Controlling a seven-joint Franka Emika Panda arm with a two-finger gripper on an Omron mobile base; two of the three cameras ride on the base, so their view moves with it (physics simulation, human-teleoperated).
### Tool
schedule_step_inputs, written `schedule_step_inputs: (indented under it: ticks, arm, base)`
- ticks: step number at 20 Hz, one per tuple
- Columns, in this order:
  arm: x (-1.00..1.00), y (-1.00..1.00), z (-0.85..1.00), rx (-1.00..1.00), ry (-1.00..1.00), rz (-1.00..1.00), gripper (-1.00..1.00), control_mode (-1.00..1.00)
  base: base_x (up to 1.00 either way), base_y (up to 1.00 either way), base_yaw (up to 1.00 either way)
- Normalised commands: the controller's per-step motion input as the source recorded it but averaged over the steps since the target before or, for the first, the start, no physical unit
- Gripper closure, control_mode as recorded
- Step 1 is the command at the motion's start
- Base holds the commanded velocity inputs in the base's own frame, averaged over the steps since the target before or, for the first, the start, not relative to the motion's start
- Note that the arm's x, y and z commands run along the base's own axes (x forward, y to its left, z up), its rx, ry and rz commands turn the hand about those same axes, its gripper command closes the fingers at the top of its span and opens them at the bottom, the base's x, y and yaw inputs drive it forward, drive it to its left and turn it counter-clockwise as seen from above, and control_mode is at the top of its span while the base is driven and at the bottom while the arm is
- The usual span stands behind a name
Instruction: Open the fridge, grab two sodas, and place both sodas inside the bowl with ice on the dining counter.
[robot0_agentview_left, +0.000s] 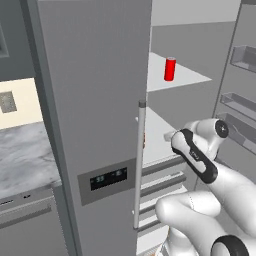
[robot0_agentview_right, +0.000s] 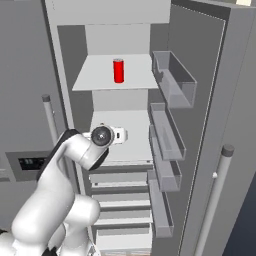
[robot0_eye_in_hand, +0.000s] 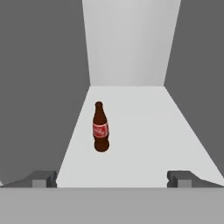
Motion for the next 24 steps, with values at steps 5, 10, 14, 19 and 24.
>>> schedule_step_inputs:
  ticks: [5, 10, 14, 19, 24]
  arm:
    - [0.13, 0.0, -0.12, 0.0, 0.0, 0.0, -1.0, -1.0]
    - [0.34, 0.0, -0.02, 0.0, 0.0, 0.01, -1.0, -1.0]
    - [0.37, 0.01, 0.0, 0.0, 0.0, 0.0, -1.0, -1.0]
    - [0.21, 0.1, -0.06, 0.0, 0.0, 0.03, -1.0, -1.0]
    - [0.15, 0.11, -0.13, 0.0, 0.0, 0.04, -1.0, -1.0]
  base:
    - [0.0, 0.0, 0.0]
    - [0.0, 0.0, 0.0]
    - [0.0, 0.0, 0.0]
    - [0.0, 0.0, 0.0]
    - [0.0, 0.0, 0.0]
